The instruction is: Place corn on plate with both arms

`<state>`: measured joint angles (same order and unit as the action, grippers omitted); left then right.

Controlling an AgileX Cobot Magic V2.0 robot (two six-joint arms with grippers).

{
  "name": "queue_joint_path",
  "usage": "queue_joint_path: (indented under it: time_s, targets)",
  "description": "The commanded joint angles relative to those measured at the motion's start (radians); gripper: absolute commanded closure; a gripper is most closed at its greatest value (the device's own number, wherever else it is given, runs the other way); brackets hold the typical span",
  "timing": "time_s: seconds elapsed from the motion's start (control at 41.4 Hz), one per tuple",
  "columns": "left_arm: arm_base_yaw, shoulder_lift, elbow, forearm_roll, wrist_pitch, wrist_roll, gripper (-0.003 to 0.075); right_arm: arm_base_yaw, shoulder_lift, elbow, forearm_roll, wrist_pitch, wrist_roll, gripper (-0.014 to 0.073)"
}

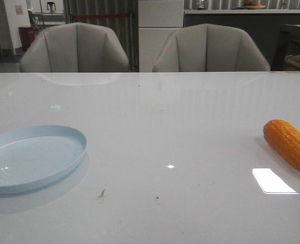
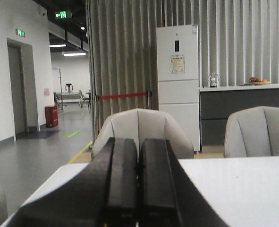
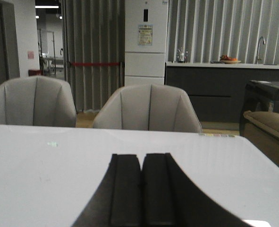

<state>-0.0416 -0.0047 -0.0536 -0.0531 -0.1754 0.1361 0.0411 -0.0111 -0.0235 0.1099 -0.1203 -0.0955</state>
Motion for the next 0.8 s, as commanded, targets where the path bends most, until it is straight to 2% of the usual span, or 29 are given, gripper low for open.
queue_joint_path:
  time_s: [0.0,0.193,0.363,0.484,0.604,0.677,0.774]
  targets:
    - [0.002,-0.013,-0.097,-0.006,-0.094,-0.004,0.0624,-0.005,-0.016,-0.104,-0.005,-0.096,0.019,0.0538]
    - [0.002,0.026,-0.235,-0.002,-0.092,-0.004,0.0624,-0.005,-0.011,-0.281,-0.005,-0.050,0.018,0.0538]
    - [0.002,0.146,-0.363,0.025,-0.081,-0.004,0.0624,-0.005,0.071,-0.413,-0.006,0.018,0.018,0.0538]
    - [0.002,0.284,-0.477,0.025,-0.050,-0.004,0.0624,-0.005,0.198,-0.509,-0.018,0.063,0.017,0.0538]
    - [0.002,0.425,-0.582,0.025,0.057,-0.004,0.0624,-0.005,0.360,-0.615,-0.026,0.109,0.016,0.0538]
    - [0.002,0.504,-0.613,0.025,0.104,-0.004,0.0624,-0.005,0.453,-0.663,-0.026,0.120,0.016,0.0538]
    - [0.002,0.602,-0.618,0.025,0.102,-0.004,0.0624,-0.005,0.572,-0.692,-0.026,0.134,0.016,0.0538]
